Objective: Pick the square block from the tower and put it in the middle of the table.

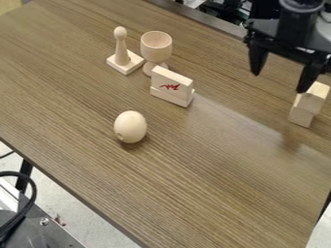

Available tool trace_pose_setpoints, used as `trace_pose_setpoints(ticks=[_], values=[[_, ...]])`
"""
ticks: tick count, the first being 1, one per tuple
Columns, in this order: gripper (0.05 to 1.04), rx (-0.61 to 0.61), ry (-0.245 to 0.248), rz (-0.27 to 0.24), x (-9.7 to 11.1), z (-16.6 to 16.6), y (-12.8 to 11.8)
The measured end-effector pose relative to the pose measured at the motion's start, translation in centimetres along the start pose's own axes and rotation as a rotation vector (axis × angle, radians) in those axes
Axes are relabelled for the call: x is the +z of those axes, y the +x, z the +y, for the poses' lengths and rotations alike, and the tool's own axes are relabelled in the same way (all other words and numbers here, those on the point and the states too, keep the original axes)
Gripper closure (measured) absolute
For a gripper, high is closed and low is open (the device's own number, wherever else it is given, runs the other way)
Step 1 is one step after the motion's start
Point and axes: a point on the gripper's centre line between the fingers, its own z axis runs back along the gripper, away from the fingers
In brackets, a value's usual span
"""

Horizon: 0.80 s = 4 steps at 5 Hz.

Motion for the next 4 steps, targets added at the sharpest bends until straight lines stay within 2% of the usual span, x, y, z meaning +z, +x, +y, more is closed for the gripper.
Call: trace_pose_setpoints(ticks=[2,4], values=[[0.083,0.012,-0.016,0.003,-0.9,-1.5,2.4],[0.083,-0.028,-0.021,0.008,-2.4,-3.3,3.6]])
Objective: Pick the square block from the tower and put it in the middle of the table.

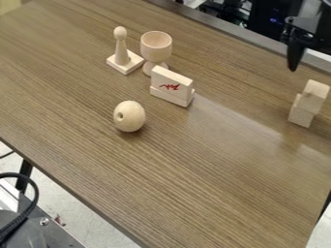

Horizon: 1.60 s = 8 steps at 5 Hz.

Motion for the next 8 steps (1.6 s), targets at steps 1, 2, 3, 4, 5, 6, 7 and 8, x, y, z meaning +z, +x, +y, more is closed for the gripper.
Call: trace_pose_setpoints(ticks=[1,2,3,4,5,6,7,8], values=[[0.083,-0.009,0.011,-0.001,-0.6,-0.1,0.5],[0.083,-0.013,0.028,0.01,-1.4,-0.1,0.4],[0.083,-0.006,0.03,0.0,-1.9,-0.1,0.5],[0.083,0.0,0.009,-0.004,-2.2,-0.2,0.4],[0.11,0.006,-0.005,0.007,-3.0,-0.3,-0.3],[0.243,0.007,-0.006,0.006,-3.6,0.0,-0.7],[0.507,0.018,0.001,0.005,-4.1,0.3,-1.0],[0.517,0.02,-0.002,-0.006,-4.1,0.5,-1.3]])
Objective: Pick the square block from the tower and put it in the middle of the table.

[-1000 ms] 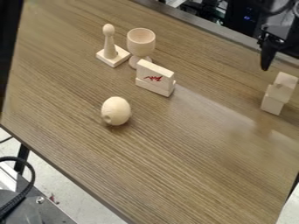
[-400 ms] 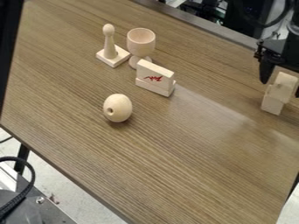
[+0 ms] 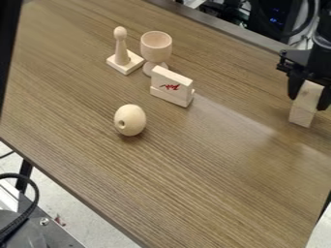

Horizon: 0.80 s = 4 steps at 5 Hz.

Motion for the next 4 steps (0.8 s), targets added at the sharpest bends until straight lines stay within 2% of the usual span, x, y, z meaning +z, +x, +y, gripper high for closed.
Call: trace_pose_setpoints(ticks=[1,2,3,4], values=[[0.518,-0.006,-0.009,-0.024,1.3,0.5,-0.6],[0.518,-0.031,-0.043,-0.058,4.8,1.7,-1.3],[0.518,-0.053,-0.026,-0.034,5.1,3.9,-2.9],[0.518,-0.081,0.012,-0.016,4.5,4.9,-4.3]])
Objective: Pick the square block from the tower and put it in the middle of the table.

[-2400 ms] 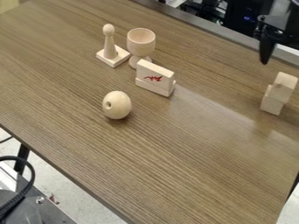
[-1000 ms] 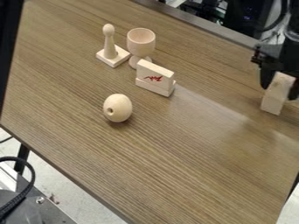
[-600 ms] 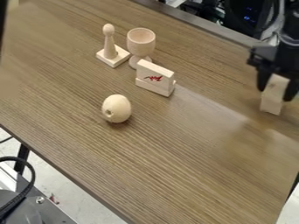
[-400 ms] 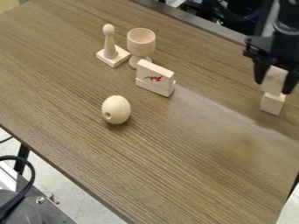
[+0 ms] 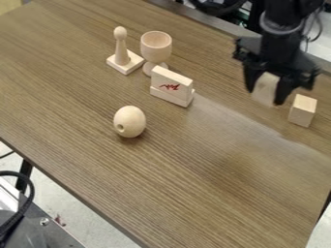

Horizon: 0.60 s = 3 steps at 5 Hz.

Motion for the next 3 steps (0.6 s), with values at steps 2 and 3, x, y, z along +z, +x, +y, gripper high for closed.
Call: trace_pose_setpoints(ticks=[2,3], values=[[0.518,-0.013,0.035,0.026,-1.0,2.1,-1.4],[0.518,0.019,0.053,0.044,-1.6,3.4,-2.1]])
